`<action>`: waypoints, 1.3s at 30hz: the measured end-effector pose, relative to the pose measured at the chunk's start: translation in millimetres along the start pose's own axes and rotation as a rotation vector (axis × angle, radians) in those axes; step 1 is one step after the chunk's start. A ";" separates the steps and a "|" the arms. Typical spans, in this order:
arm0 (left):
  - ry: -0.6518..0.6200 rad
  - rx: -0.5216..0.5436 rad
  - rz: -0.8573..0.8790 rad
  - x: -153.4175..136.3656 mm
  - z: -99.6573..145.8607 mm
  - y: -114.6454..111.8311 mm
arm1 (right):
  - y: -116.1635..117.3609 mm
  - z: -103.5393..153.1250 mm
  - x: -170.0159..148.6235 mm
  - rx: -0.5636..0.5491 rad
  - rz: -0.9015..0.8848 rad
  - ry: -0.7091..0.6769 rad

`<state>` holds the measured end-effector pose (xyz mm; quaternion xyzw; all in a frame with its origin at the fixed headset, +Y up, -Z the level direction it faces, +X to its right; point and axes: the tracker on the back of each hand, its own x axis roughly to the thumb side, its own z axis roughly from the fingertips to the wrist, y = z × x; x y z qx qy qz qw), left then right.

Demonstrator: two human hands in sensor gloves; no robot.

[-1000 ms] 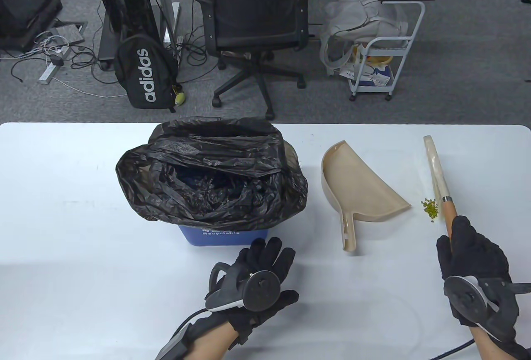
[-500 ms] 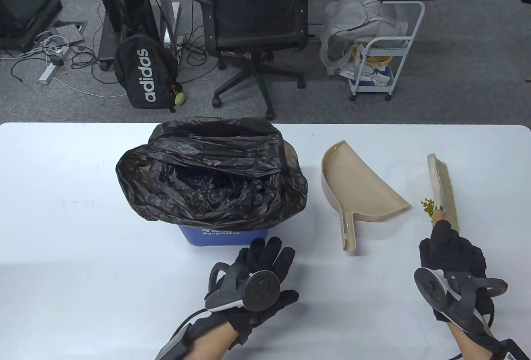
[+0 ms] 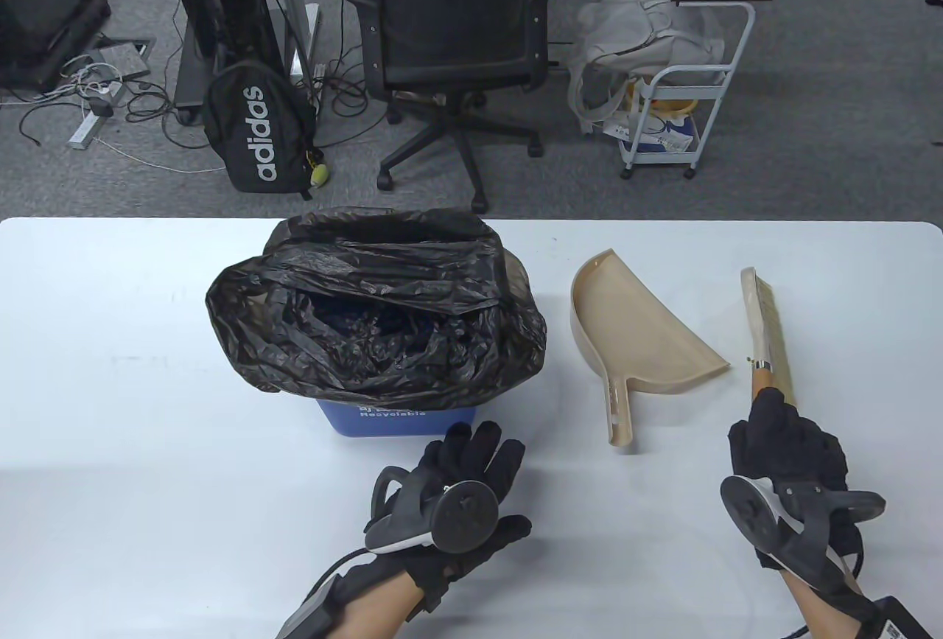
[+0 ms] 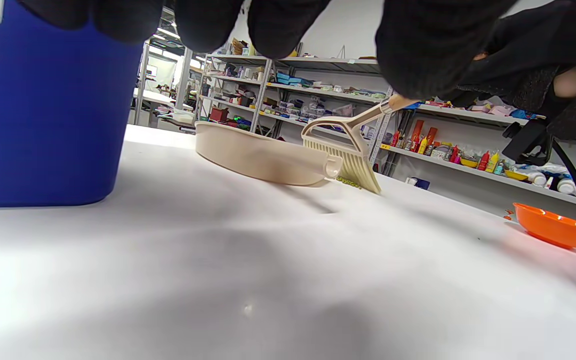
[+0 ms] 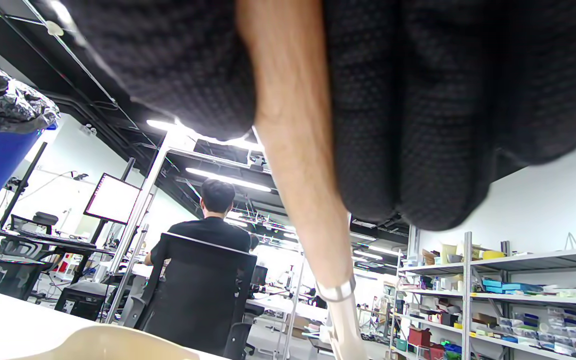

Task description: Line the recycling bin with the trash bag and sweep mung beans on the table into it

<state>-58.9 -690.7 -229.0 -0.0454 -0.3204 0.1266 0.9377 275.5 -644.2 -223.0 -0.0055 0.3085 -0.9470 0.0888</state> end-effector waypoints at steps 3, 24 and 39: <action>-0.003 0.000 0.004 1.0 -0.2 -0.5 | -0.9 -0.1 -1.8 -0.012 0.003 -0.004; 0.022 -0.016 0.128 87.3 -79.8 -5.1 | -0.1 -4.0 -45.8 -0.008 -0.035 0.114; 0.338 -0.116 0.012 86.1 -186.0 -70.5 | -2.6 -0.4 -43.5 0.013 -0.054 0.122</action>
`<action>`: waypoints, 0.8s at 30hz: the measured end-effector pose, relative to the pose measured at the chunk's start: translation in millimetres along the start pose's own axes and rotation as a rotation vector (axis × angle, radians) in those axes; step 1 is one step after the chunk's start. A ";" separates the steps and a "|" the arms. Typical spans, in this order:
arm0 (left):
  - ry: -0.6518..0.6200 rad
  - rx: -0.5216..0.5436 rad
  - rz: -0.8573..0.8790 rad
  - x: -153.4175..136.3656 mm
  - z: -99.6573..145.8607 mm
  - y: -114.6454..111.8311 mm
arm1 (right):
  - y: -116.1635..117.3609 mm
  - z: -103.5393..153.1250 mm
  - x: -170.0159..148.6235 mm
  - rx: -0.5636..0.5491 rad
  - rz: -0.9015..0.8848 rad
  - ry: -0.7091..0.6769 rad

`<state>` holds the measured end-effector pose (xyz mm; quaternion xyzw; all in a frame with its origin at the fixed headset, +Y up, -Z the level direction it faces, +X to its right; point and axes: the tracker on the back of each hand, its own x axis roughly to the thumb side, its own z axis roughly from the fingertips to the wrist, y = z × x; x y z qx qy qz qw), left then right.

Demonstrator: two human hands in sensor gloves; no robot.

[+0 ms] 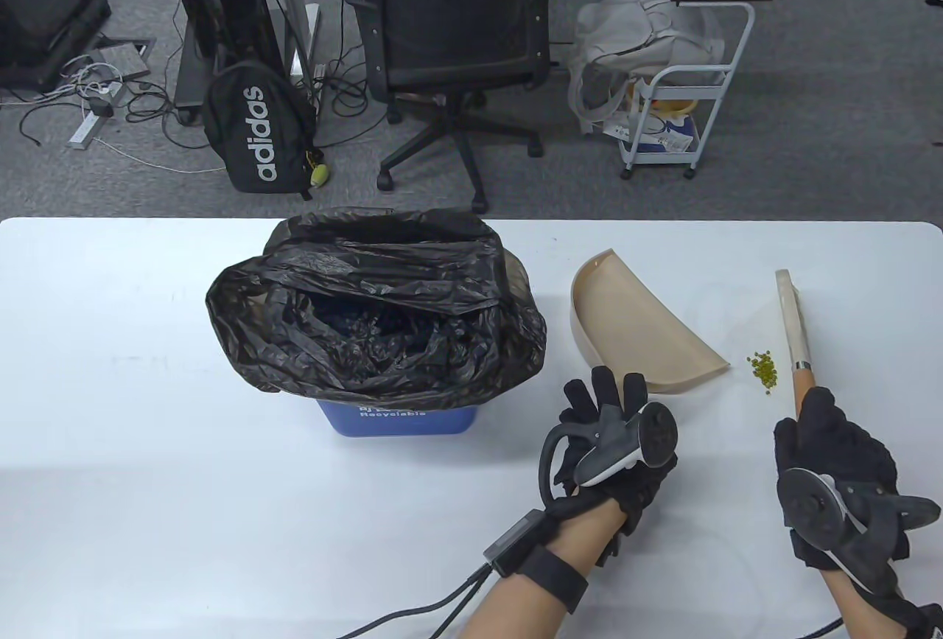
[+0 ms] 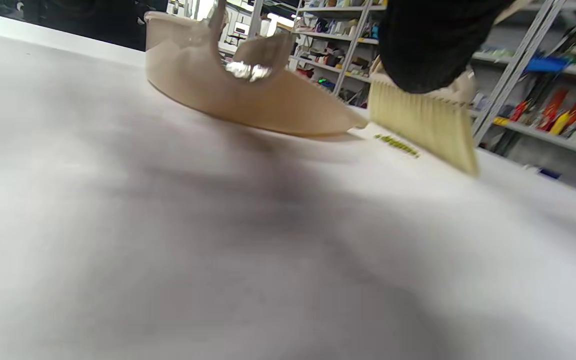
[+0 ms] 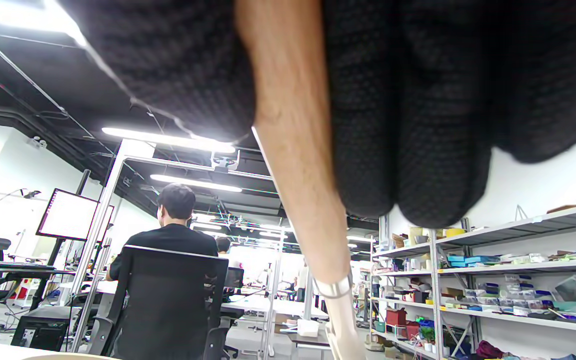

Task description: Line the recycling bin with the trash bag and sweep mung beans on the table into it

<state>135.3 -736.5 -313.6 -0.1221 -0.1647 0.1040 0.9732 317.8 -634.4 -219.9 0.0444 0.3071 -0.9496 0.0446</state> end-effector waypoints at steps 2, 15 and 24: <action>0.003 0.003 -0.007 0.8 -6.0 -4.0 | -0.6 0.4 -1.0 0.002 -0.005 0.000; 0.026 0.056 -0.046 -7.0 -22.0 -12.0 | -5.1 2.8 -10.6 0.003 -0.033 0.014; -0.091 0.110 -0.025 -21.6 -8.6 3.9 | -6.1 5.3 -15.8 0.006 -0.054 0.029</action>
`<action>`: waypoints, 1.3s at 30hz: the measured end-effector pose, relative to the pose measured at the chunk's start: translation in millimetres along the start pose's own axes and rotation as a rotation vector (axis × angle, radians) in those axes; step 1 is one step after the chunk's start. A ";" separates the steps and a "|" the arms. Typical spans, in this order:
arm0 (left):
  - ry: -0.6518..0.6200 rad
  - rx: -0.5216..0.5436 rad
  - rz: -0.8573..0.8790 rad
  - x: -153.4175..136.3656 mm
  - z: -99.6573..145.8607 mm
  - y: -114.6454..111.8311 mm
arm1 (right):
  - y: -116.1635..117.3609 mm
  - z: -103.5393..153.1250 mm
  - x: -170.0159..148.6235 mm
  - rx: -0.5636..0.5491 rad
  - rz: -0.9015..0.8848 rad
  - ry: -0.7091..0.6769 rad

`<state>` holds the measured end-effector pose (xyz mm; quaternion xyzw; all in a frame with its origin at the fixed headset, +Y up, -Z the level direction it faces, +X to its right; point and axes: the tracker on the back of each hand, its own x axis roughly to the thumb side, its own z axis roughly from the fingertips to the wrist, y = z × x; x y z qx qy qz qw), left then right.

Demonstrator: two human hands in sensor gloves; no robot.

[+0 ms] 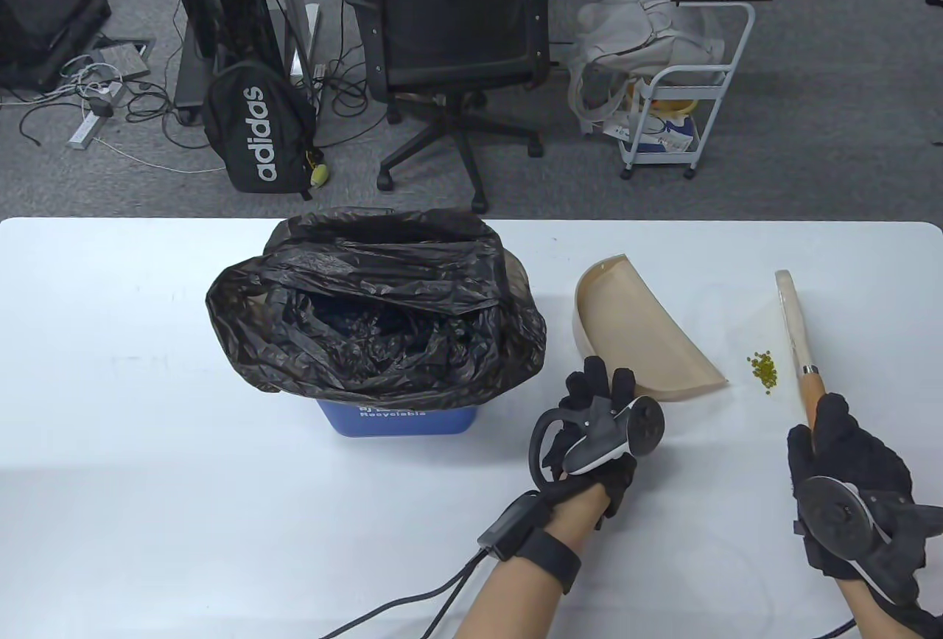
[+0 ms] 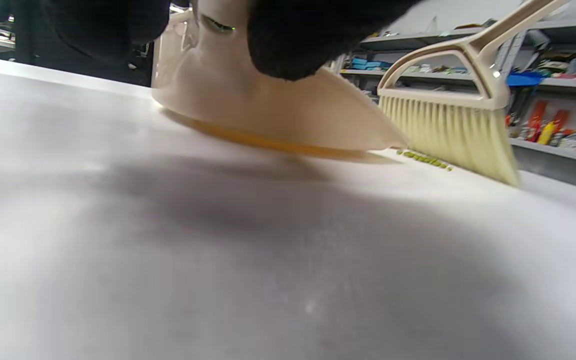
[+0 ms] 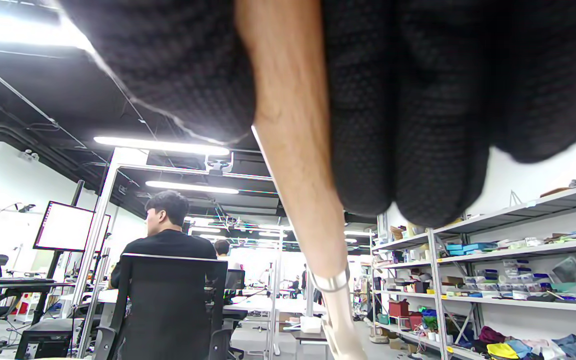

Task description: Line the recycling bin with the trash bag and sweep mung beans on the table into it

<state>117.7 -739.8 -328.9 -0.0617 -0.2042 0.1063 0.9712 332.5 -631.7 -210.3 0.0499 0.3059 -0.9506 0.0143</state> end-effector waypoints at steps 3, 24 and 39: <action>-0.068 -0.035 0.010 -6.9 10.6 9.6 | -0.5 0.7 -2.4 0.006 -0.010 0.006; -0.212 -0.092 -0.028 -35.5 51.7 -1.4 | -19.5 26.5 2.4 0.045 -0.108 0.003; -0.201 -0.085 -0.029 -41.1 51.4 -2.4 | -18.1 32.2 31.7 0.026 -0.196 -0.062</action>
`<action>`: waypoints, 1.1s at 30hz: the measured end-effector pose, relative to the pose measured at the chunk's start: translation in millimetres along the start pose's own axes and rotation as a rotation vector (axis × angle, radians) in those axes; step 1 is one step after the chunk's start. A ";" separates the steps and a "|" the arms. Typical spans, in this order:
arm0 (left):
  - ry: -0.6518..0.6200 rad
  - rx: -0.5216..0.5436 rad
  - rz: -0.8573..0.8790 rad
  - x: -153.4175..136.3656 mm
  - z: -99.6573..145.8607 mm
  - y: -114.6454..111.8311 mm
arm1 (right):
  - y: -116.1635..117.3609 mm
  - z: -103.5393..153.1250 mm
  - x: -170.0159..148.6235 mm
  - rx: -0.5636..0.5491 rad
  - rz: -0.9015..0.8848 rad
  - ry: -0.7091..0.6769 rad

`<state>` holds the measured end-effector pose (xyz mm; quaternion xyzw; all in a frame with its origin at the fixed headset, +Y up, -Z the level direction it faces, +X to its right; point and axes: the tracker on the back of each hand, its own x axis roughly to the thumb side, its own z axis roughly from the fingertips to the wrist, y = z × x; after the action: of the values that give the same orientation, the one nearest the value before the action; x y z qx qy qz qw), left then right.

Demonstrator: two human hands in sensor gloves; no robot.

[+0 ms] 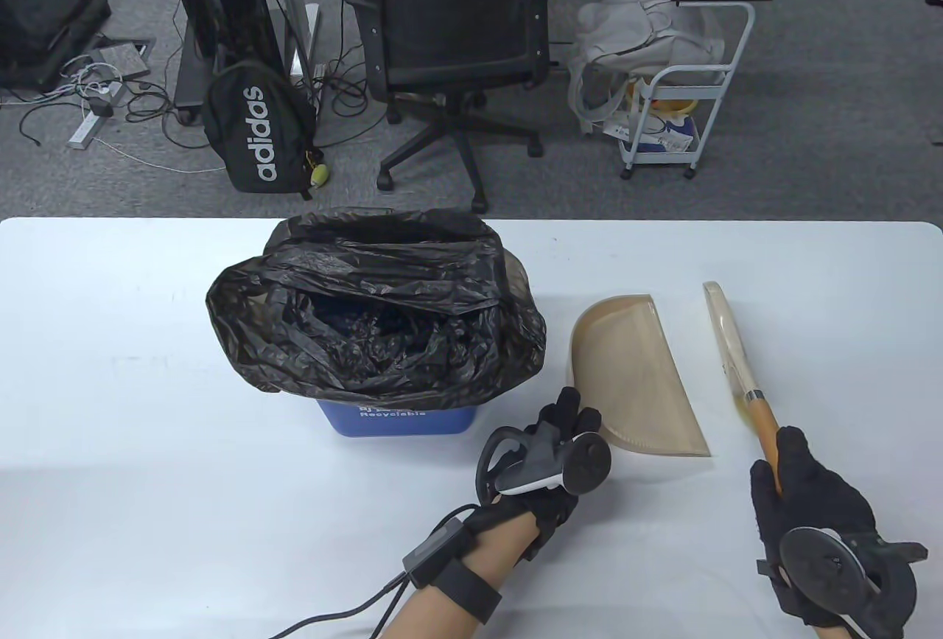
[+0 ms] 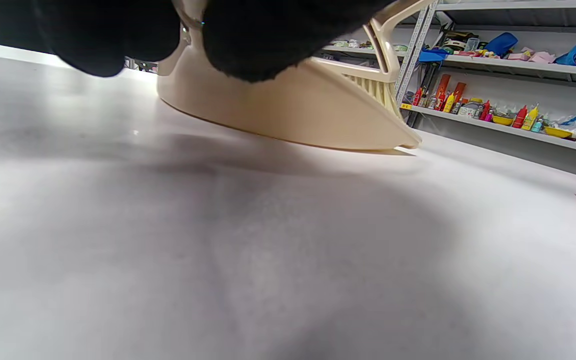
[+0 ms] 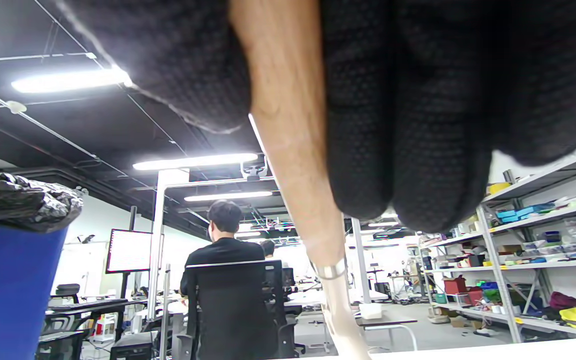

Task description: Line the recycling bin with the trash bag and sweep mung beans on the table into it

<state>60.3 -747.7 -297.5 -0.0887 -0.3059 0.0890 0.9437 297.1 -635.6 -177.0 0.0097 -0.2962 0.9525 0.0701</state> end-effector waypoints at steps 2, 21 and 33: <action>0.003 0.001 0.003 -0.1 -0.2 0.1 | 0.4 -0.7 4.2 -0.004 -0.011 -0.009; 0.025 0.004 0.024 -1.6 -0.3 -0.5 | -6.4 -6.0 -1.5 -0.096 0.135 -0.085; 0.033 0.007 0.032 -2.0 -0.2 -0.5 | -4.4 -7.4 -5.7 -0.025 -0.050 -0.058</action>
<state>58.9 -748.7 -298.7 -0.0920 -0.2884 0.1036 0.9474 303.5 -628.5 -181.0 0.0437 -0.3096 0.9460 0.0856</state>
